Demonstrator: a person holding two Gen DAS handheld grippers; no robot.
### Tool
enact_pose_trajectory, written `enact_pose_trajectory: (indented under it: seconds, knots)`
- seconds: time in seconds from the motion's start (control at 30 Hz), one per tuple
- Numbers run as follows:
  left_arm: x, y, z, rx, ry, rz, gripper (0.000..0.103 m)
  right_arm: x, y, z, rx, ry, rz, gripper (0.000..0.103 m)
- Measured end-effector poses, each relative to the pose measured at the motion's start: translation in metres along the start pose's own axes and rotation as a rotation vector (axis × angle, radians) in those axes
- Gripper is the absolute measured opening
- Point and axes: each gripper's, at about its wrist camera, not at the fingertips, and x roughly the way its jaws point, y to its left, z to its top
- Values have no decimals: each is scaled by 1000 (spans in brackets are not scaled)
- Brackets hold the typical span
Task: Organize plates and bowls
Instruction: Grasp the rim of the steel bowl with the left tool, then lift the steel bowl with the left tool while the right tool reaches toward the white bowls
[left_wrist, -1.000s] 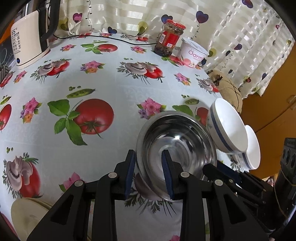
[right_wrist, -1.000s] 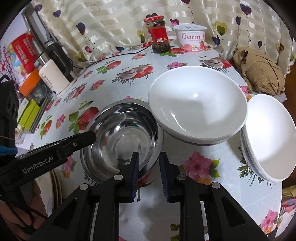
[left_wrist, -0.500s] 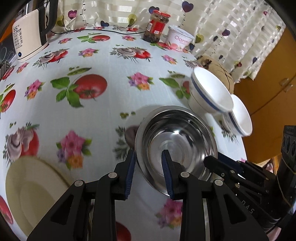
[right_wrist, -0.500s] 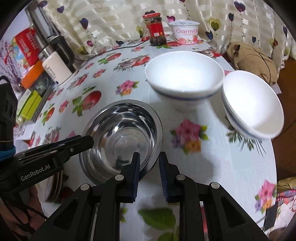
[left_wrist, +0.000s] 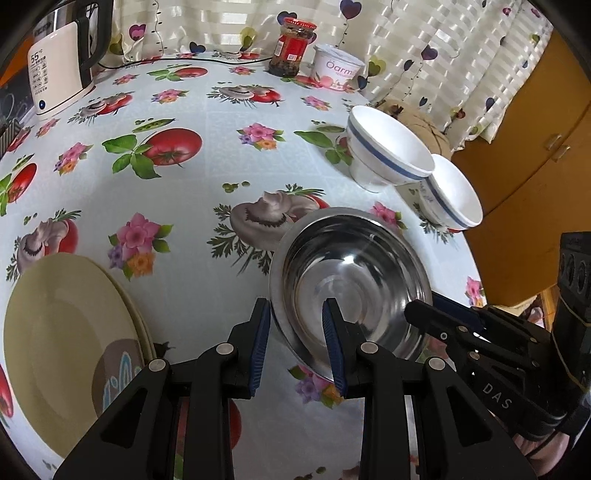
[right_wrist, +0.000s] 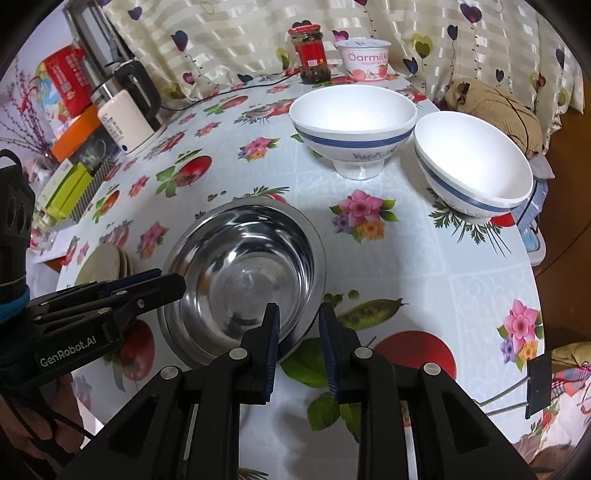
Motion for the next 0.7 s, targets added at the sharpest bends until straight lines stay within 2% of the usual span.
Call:
enact_pose_trajectory:
  seconds: [0.07, 0.13, 0.23, 0.7]
  knots:
    - [-2, -1, -1, -3, -10, -12, 31, -2, -1, -1, 2, -3, 6, 26]
    - [-6, -2, -3, -1, -27, -17, 31, -5, -3, -2, 2, -8, 8, 37]
    - [-10, -2, -3, -3, -40, -24, 31, -11, -4, -4, -4, -25, 5, 40]
    - [-31, -3, 7, -4, -106, -8, 31, -38, -12, 1, 6, -83, -1, 40]
